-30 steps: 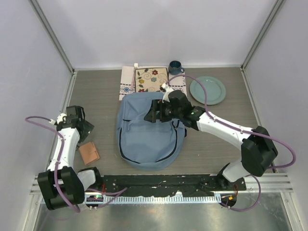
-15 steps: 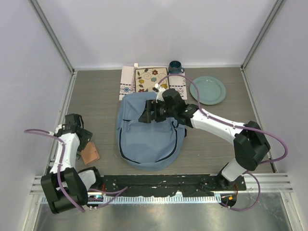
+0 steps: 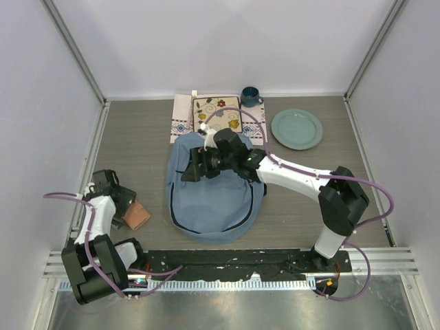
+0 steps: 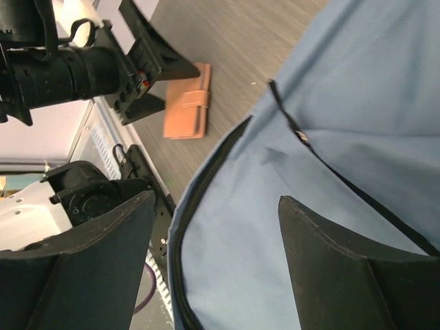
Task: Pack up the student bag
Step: Pick up the personal item from the center of the board.
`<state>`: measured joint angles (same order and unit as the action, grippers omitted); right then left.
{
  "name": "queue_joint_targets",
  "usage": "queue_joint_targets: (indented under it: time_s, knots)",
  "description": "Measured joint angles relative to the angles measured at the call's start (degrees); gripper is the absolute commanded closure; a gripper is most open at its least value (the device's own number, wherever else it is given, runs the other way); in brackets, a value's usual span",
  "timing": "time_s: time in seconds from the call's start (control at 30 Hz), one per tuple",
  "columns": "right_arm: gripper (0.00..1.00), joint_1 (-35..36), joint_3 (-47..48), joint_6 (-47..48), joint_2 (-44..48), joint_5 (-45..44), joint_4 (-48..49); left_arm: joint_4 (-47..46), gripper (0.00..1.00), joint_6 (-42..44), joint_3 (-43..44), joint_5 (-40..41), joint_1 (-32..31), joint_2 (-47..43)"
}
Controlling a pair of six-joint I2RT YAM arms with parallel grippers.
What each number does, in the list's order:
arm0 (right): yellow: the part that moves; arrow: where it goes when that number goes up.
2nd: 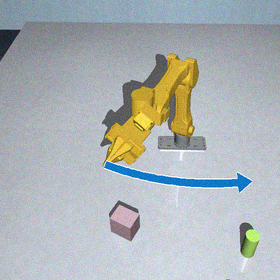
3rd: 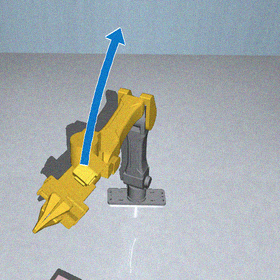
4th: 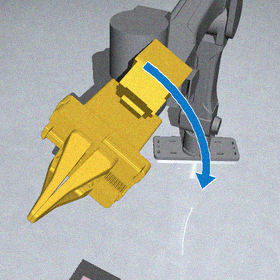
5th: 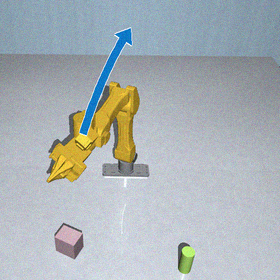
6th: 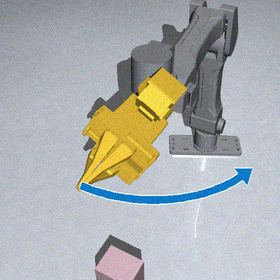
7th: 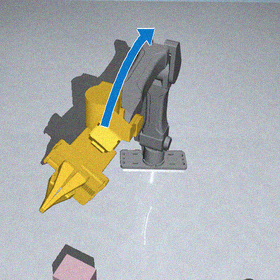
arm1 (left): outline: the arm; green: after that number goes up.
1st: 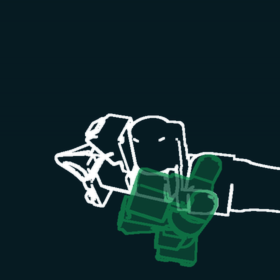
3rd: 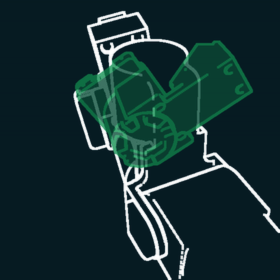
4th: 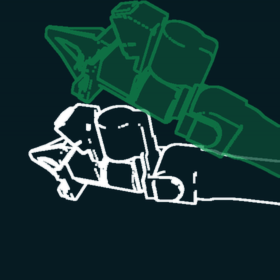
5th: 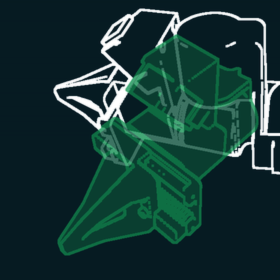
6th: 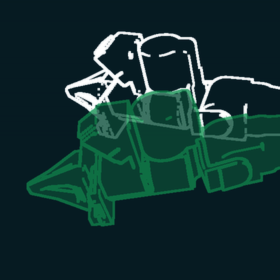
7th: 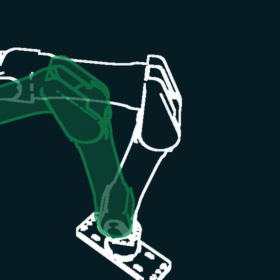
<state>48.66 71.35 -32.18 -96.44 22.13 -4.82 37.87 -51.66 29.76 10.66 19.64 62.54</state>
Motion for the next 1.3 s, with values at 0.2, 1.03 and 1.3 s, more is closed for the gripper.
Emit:
queue_joint_targets:
  time_s: [0.2, 1.03, 1.3]
  knots:
    - [0.23, 4.61, 5.66, -0.96, -7.17, 2.12, 1.20, -8.85, 0.08, 1.33, -2.32, -6.71, 0.15, -2.19]
    - [0.28, 14.23, 30.45, -11.87, -36.20, -5.60, -7.17, -15.58, 0.04, 0.55, -4.20, -14.88, 0.26, -3.91]
    - [0.33, 14.21, 32.04, -17.66, -38.73, -6.91, -6.03, -14.73, 0.05, 0.46, -4.52, -16.92, 0.26, -4.61]
